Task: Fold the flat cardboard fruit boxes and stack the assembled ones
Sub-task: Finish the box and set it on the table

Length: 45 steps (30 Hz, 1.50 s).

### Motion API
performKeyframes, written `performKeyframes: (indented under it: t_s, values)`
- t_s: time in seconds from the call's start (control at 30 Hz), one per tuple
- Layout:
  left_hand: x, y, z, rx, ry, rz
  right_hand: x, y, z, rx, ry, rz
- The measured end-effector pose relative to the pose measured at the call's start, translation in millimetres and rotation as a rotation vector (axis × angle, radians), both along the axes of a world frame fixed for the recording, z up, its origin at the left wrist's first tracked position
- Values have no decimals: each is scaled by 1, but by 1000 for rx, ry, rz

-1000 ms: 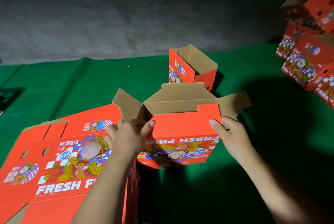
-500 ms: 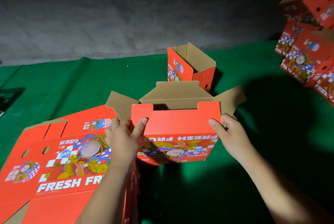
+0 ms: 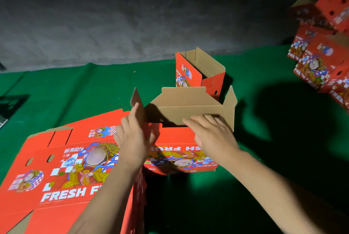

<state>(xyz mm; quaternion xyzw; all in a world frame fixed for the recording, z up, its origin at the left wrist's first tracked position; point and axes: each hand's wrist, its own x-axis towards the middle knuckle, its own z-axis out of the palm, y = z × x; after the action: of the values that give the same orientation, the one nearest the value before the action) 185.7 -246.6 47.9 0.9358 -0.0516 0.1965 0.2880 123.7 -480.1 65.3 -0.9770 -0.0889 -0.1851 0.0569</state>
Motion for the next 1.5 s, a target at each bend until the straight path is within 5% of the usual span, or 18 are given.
performKeyframes:
  t_s: [0.1, 0.2, 0.27, 0.37, 0.43, 0.5, 0.6, 0.77, 0.97, 1.07, 1.2, 1.27, 1.33, 1.4, 1.5]
  values:
    - [-4, 6, -7, -47, -64, -197, 25, -9, 4, 278, 399, -218]
    - [-6, 15, -10, 220, -53, -398, 38, -8, -4, 295, 617, -297]
    - [-5, 22, -7, 256, 25, -474, 35, -2, -6, 258, 533, -293]
    - [0, 24, 1, 206, 190, -483, 20, -1, -1, 236, -44, -278]
    - [7, 20, 6, 247, 265, -444, 9, -6, -3, 471, -274, -452]
    - [15, 12, 7, 337, 277, -388, 4, -11, -11, 758, -206, -508]
    - [32, -2, 11, 450, 223, -217, -6, -14, -32, 545, -73, -251]
    - [42, -26, 7, 291, 112, -150, -15, -24, -47, 323, -109, -230]
    - [37, -5, 2, -325, 292, -314, 14, -44, -7, 1188, 58, -457]
    - [33, -4, -2, 4, 327, -386, 22, -44, -8, 737, 502, -329]
    - [19, -26, -3, 326, 371, -132, 23, -24, -18, 306, 460, -547]
    - [17, -22, -4, 178, 339, -187, 20, -18, -19, 266, 430, -572]
    - [21, -13, -3, -319, 354, -155, 15, -23, -18, 431, 439, -491]
    - [21, -3, -2, -791, 558, -19, 7, -31, -7, 927, 409, -454]
    - [-2, 3, -4, -1023, 1003, -104, -6, -43, 16, 1616, 454, -553]
